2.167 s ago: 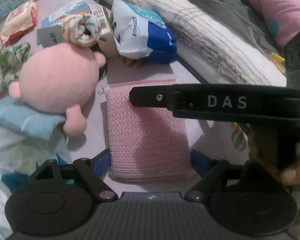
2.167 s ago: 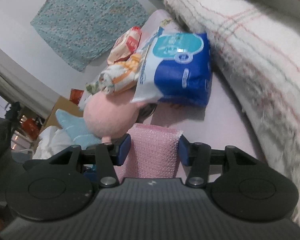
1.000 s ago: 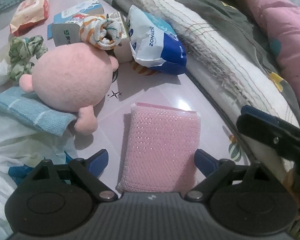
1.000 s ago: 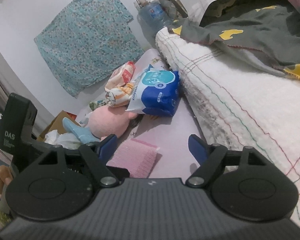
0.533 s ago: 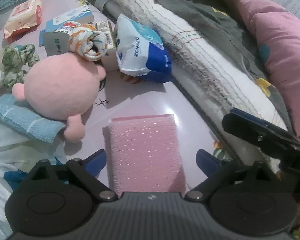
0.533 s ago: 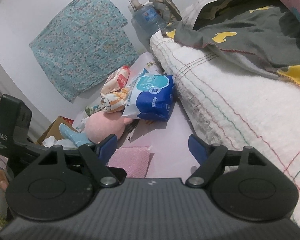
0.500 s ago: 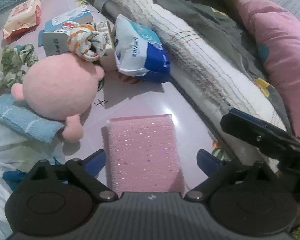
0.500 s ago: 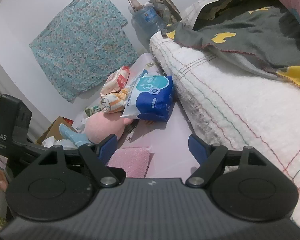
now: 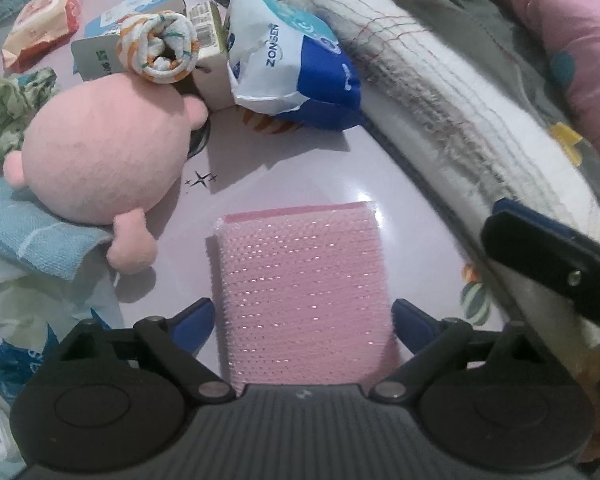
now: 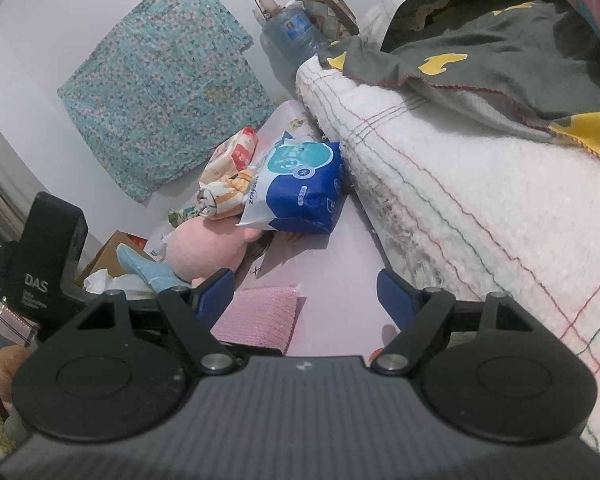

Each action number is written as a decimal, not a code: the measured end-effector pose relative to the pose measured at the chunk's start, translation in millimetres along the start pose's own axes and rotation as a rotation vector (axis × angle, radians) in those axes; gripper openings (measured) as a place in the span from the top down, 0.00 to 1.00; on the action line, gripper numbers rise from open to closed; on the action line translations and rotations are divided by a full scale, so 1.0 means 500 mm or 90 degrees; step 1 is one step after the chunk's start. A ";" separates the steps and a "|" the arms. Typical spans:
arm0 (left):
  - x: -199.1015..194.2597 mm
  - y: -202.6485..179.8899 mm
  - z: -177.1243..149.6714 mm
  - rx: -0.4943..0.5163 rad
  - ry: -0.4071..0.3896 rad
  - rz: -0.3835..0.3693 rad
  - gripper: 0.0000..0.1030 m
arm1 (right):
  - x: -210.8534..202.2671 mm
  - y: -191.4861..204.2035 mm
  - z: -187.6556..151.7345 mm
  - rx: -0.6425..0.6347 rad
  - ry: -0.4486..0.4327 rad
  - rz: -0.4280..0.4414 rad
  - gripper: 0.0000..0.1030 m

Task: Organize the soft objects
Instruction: 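Close the left tool on the pink sponge pad and lift it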

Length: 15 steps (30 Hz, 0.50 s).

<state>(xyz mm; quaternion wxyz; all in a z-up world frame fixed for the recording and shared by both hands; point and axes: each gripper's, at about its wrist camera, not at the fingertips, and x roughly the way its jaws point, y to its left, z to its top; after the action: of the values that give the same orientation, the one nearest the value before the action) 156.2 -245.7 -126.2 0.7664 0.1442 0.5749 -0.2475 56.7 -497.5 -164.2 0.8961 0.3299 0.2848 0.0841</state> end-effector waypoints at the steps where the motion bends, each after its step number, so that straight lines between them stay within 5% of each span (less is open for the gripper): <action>1: 0.000 0.000 -0.001 0.001 -0.002 0.002 0.10 | 0.001 0.000 0.000 -0.001 0.001 0.000 0.24; 4: -0.004 0.000 -0.001 -0.001 -0.014 0.011 0.18 | 0.003 0.001 -0.001 -0.003 0.002 -0.001 0.24; 15: -0.049 0.039 -0.006 -0.032 -0.067 -0.001 0.20 | 0.008 0.011 0.001 -0.010 0.009 -0.007 0.24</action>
<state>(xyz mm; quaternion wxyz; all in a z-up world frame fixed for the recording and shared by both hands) 159.1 -222.8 -104.9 0.7987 0.1111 0.5401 -0.2411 60.5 -492.2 -161.9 0.8972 0.3205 0.2920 0.0838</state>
